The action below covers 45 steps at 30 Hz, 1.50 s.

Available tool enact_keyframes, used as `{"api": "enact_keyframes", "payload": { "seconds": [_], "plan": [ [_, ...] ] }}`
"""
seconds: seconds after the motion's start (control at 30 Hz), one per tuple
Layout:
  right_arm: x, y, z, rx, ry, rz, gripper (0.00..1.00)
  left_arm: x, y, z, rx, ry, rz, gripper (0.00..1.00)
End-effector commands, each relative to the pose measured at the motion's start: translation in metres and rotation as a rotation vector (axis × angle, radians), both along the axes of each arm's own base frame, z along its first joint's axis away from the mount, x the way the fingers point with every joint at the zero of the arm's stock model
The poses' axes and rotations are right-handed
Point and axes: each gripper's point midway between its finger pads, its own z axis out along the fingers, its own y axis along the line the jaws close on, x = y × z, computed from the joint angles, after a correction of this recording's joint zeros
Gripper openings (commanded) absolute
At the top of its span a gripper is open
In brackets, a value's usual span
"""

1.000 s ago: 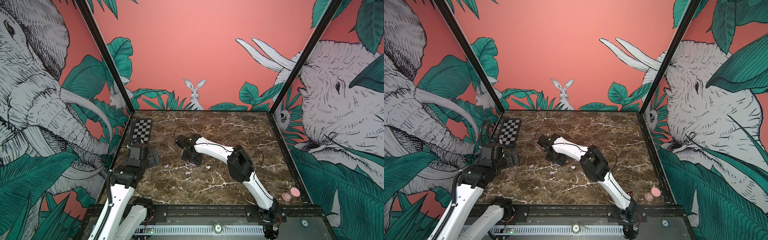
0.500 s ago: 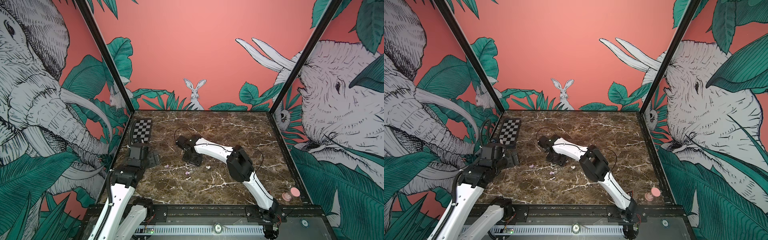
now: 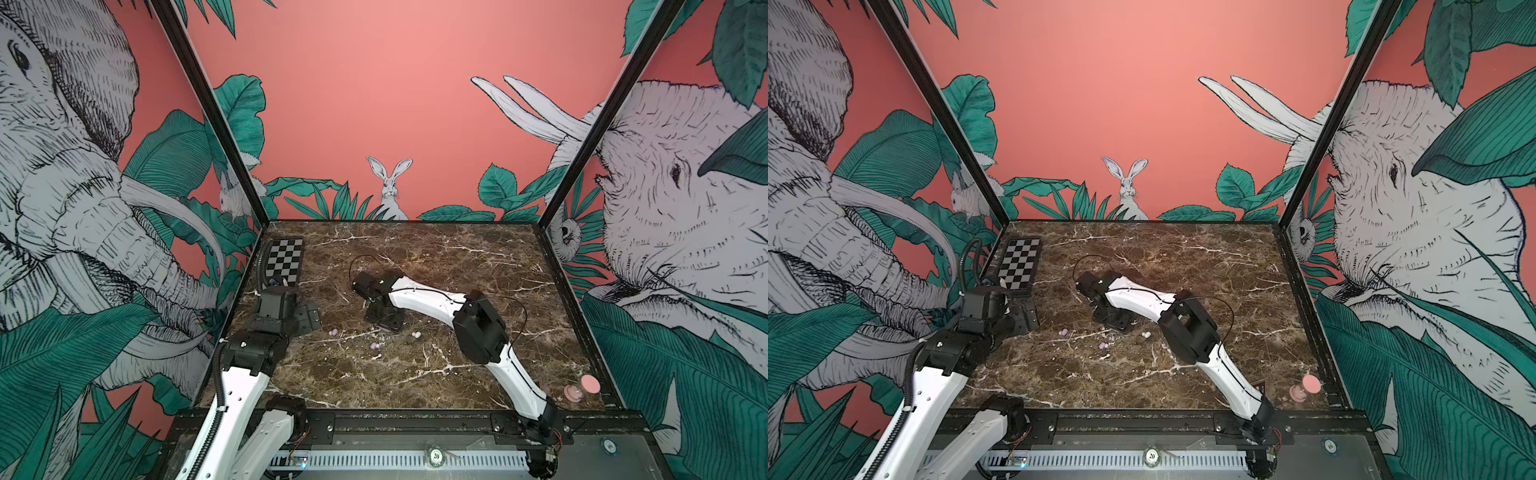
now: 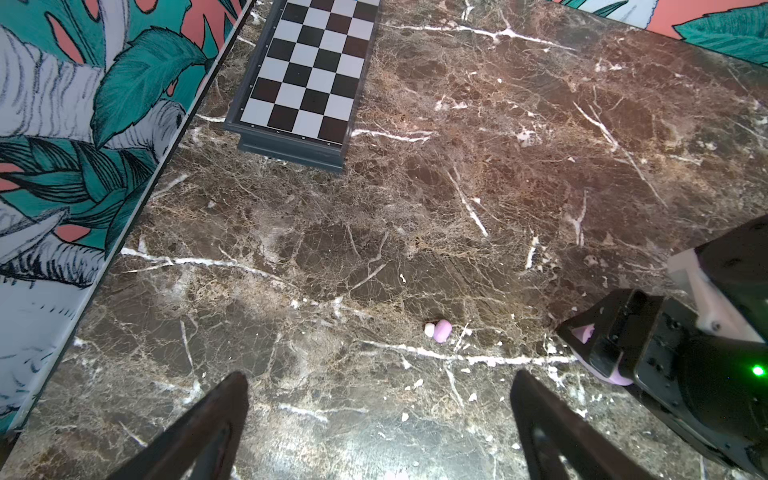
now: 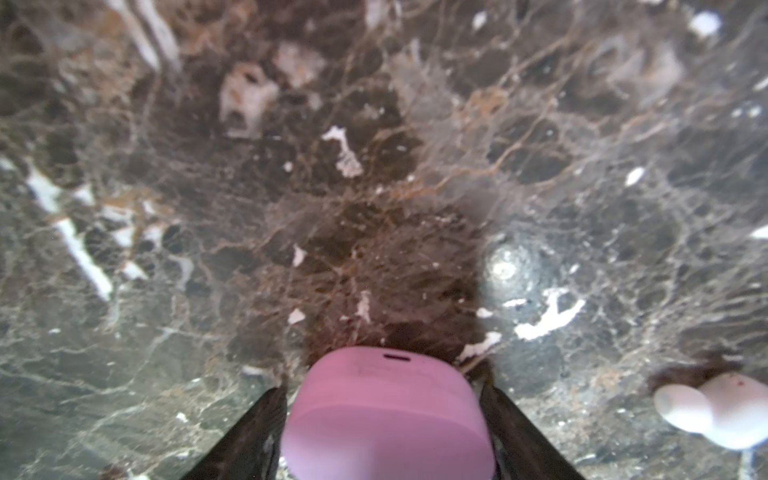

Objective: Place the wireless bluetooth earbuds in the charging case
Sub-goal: 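Lower the right gripper around the pink oval case and close it, then lift the pink case with the right gripper while the left arm rises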

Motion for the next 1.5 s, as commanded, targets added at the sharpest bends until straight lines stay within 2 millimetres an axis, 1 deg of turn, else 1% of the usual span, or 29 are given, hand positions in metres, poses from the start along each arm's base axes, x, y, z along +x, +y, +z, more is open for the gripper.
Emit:
{"api": "enact_keyframes", "payload": {
  "seconds": [0.0,0.07,0.37,0.57,0.63,0.73,0.77,0.87,0.97,1.13,1.2,1.23,1.33,1.43,1.47],
  "plan": [
    [0.005,-0.007,0.020,0.005,-0.041,-0.023,0.71,0.000,-0.001,-0.003,0.005,0.005,-0.006,0.99],
    [0.004,-0.009,0.021,-0.006,-0.041,-0.029,0.71,0.000,-0.001,-0.003,0.005,0.005,-0.006,0.99],
    [0.005,-0.006,0.022,0.014,-0.043,-0.026,0.69,0.000,0.000,-0.003,0.006,0.005,-0.006,0.99],
    [0.004,-0.006,0.022,0.013,-0.041,-0.023,0.64,0.000,0.000,-0.003,0.006,0.005,-0.005,0.99],
    [0.004,-0.005,0.021,0.015,-0.040,-0.019,0.60,0.000,0.000,-0.003,0.007,0.006,-0.005,0.99],
    [0.004,-0.005,0.023,0.020,-0.042,-0.018,0.58,0.000,0.000,-0.003,0.007,0.007,-0.005,0.99],
    [0.003,-0.006,0.024,0.019,-0.043,-0.014,0.55,0.000,0.000,-0.003,0.007,0.006,-0.005,0.99],
    [0.002,-0.006,0.029,0.030,-0.049,-0.006,0.41,0.000,0.000,-0.003,0.008,0.005,-0.006,0.99],
    [0.003,-0.007,0.039,0.044,-0.071,0.002,0.34,0.001,-0.001,-0.003,0.009,0.008,-0.009,0.99],
    [0.002,-0.005,0.061,0.110,-0.106,0.061,0.18,0.001,0.000,-0.004,0.011,0.010,-0.006,0.99],
    [0.001,-0.002,0.075,0.153,-0.122,0.114,0.03,0.001,-0.001,-0.004,0.009,0.011,-0.009,0.99],
    [0.001,-0.003,0.082,0.169,-0.131,0.138,0.00,0.002,-0.002,-0.004,0.006,0.010,-0.017,0.99],
    [0.002,0.003,0.108,0.296,-0.177,0.241,0.00,0.004,-0.013,0.000,-0.031,-0.025,-0.072,0.99],
    [0.004,0.000,0.143,0.440,-0.245,0.335,0.00,0.007,-0.029,0.009,-0.097,-0.116,-0.148,0.99],
    [0.006,-0.003,0.154,0.488,-0.276,0.359,0.00,0.008,-0.039,0.012,-0.133,-0.157,-0.191,0.99]
  ]
}}
